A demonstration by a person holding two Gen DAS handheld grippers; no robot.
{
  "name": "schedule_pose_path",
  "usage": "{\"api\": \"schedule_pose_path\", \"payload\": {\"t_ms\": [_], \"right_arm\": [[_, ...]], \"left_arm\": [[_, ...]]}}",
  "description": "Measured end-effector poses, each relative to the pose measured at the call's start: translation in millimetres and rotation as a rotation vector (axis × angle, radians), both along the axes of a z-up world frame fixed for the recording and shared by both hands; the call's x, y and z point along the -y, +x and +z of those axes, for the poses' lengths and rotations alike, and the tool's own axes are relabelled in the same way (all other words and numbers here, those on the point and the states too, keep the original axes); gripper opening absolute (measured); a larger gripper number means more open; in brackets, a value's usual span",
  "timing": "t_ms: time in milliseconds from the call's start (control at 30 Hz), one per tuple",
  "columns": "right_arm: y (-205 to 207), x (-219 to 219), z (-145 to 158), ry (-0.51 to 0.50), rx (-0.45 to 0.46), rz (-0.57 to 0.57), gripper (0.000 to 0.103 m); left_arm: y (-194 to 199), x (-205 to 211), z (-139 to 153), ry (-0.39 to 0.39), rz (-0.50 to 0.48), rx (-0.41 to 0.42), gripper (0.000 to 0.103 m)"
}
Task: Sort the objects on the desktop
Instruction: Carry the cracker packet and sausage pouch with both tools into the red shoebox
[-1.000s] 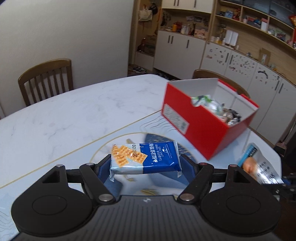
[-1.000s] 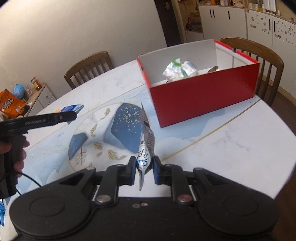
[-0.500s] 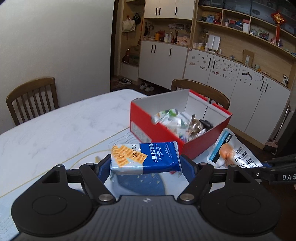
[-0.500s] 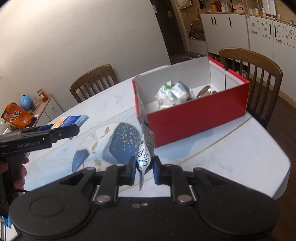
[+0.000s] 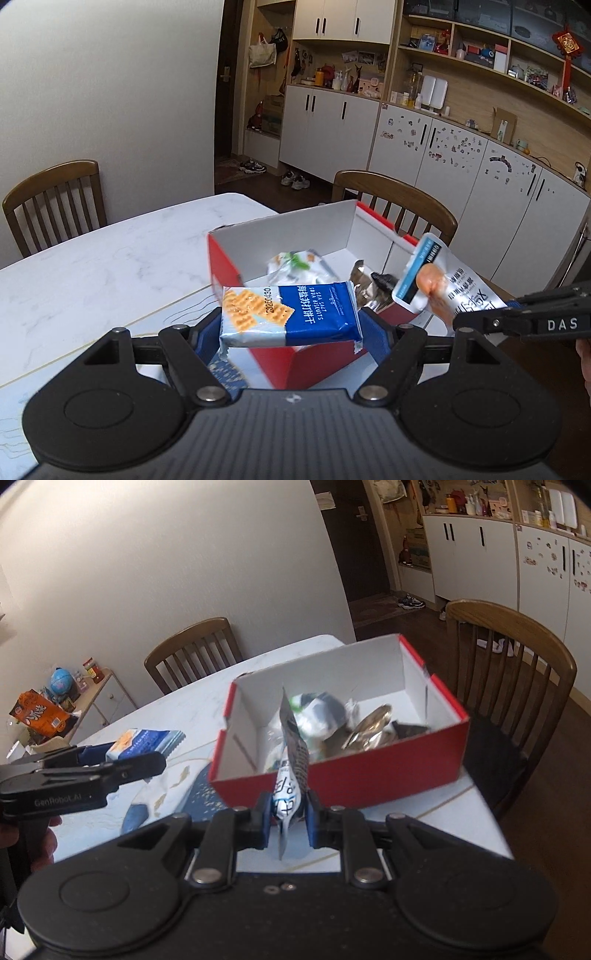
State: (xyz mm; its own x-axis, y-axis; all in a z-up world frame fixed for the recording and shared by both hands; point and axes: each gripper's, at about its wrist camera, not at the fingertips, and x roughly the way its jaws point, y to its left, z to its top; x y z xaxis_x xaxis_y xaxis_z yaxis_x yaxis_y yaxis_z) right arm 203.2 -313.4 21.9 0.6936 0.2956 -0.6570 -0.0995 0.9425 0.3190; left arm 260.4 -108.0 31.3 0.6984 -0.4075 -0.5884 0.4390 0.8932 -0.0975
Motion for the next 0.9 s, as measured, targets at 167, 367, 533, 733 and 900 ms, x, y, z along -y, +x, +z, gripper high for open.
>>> {"api": "schedule_pose_path", "payload": {"t_ms": [167,367,533,733,900], "right_arm": [[20,22,4,-0.004,-0.017,0.030,0.018],[46,45,9,-0.002,-0.037,0.057,0.018],[70,61,13,0.001,-0.033,0.073,0.018],[102,70,6,0.000,-0.062,0.088,0.018],[124,73,-2,-0.008,-0.076,0.094,0.017]], "left_arm": [[6,26,4,0.020,0.001,-0.007,0.076],[19,53,3,0.031,0.003,-0.036,0.076],[34,72,-1,0.049,0.000,-0.057,0.076],[54,97,-3,0.090,-0.029,-0.072,0.076],[70,116,-11,0.126,-0.065,-0.103,0.076]]}}
